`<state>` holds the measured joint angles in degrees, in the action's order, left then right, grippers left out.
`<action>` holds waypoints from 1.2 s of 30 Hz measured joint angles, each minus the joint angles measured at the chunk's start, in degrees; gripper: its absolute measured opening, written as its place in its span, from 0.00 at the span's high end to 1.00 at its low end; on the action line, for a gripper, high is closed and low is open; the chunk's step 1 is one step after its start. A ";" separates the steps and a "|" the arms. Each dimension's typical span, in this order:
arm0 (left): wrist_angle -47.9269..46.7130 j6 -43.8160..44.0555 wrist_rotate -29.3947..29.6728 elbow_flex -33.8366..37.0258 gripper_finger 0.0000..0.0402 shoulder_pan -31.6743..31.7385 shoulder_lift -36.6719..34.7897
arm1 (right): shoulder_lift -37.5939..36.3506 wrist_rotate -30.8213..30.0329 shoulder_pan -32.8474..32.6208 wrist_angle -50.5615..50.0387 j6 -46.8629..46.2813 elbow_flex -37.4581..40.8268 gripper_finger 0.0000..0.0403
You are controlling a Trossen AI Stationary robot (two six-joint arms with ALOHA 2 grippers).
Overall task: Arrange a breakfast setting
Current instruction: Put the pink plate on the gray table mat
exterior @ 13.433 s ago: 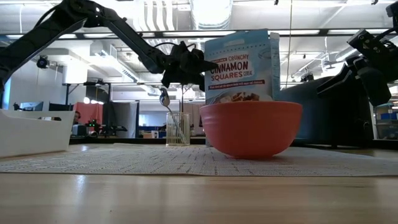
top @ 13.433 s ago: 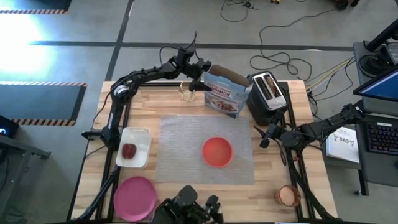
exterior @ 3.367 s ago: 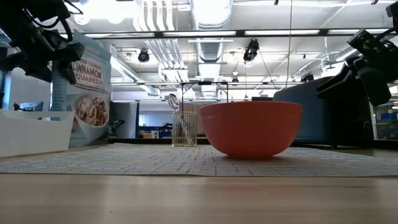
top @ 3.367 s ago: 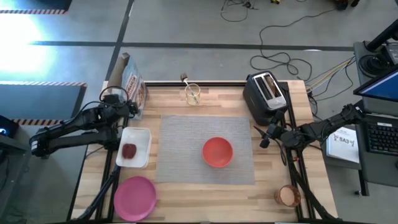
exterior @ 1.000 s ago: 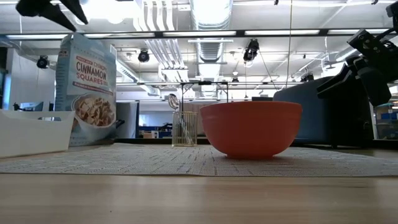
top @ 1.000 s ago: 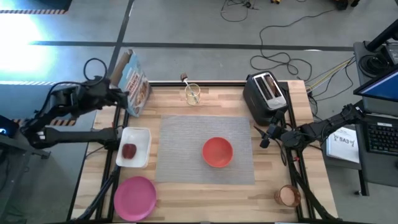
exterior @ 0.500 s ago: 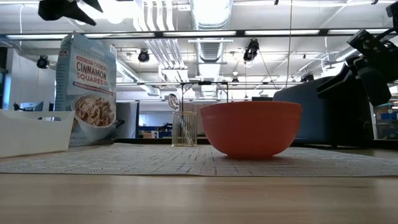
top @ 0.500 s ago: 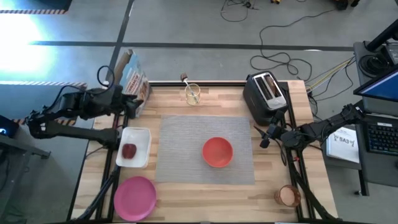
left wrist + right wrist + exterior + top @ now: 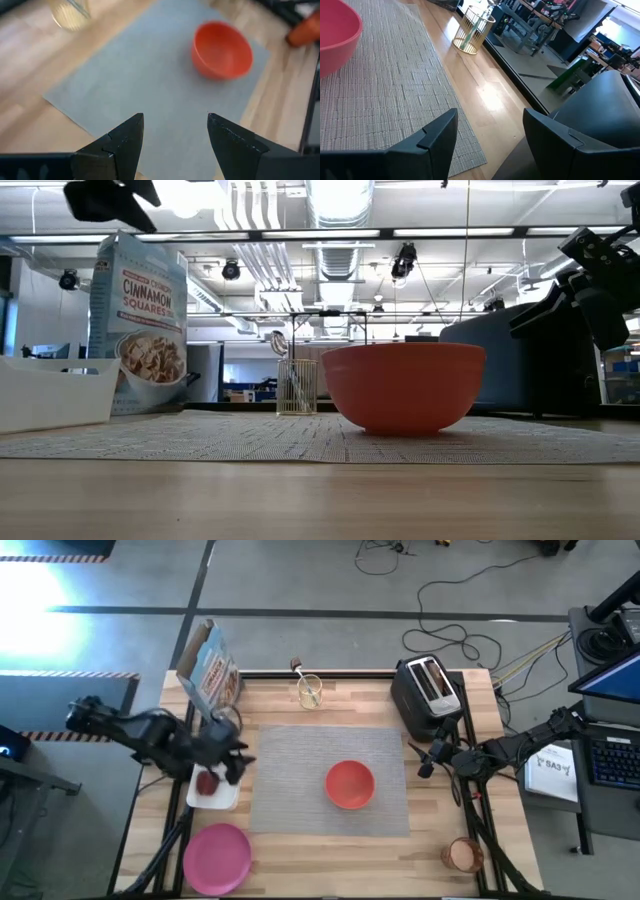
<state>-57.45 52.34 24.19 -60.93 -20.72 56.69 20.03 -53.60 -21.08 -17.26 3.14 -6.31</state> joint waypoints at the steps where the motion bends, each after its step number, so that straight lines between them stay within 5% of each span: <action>1: -0.19 1.45 -0.70 0.00 0.49 -1.17 1.24 | 0.00 0.00 -0.02 0.00 0.00 0.00 0.47; 16: -1.38 29.56 -9.88 -0.20 0.49 -12.42 17.07 | 0.00 0.00 0.00 -0.01 0.01 -0.02 0.47; 26: 7.96 44.06 -12.99 -0.26 0.49 -18.65 27.13 | 0.00 0.00 0.00 0.00 0.00 -0.01 0.47; 36: 3.26 54.97 -15.31 -9.88 0.49 -22.46 38.23 | 0.00 0.00 -0.02 0.00 0.00 -0.01 0.47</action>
<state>-54.18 107.31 8.88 -70.80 -43.18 94.93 20.03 -53.60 -21.10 -17.26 3.14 -6.31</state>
